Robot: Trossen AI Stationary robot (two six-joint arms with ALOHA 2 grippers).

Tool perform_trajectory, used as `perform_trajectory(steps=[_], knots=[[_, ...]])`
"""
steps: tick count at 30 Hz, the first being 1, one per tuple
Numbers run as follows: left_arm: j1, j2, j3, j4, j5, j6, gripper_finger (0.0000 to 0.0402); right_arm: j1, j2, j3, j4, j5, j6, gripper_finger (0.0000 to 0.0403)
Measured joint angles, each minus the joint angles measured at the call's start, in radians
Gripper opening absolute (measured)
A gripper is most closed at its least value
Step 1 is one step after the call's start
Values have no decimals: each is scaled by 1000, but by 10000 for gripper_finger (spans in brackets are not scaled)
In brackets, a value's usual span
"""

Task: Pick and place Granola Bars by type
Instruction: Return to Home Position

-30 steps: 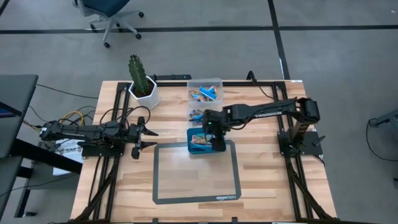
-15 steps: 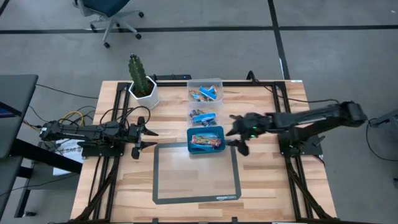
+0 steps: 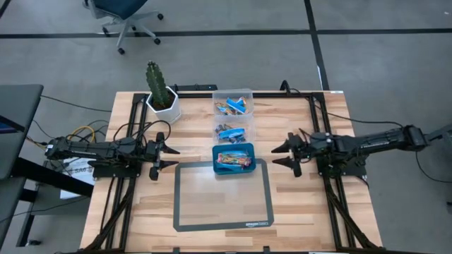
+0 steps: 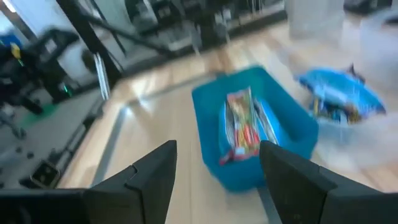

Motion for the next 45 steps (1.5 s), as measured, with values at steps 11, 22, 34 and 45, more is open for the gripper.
perform_trajectory(steps=[11,22,34,45], knots=[[0,0,0,0,0,0,174,14,-85,-160,217,21,-8,221],[0,0,0,0,0,0,174,5,-277,-172,106,-59,-62,221],[0,0,0,0,0,0,174,-33,-468,-173,-92,-28,-113,220],[0,0,0,0,0,0,174,-33,-465,-173,-92,-21,22,220]])
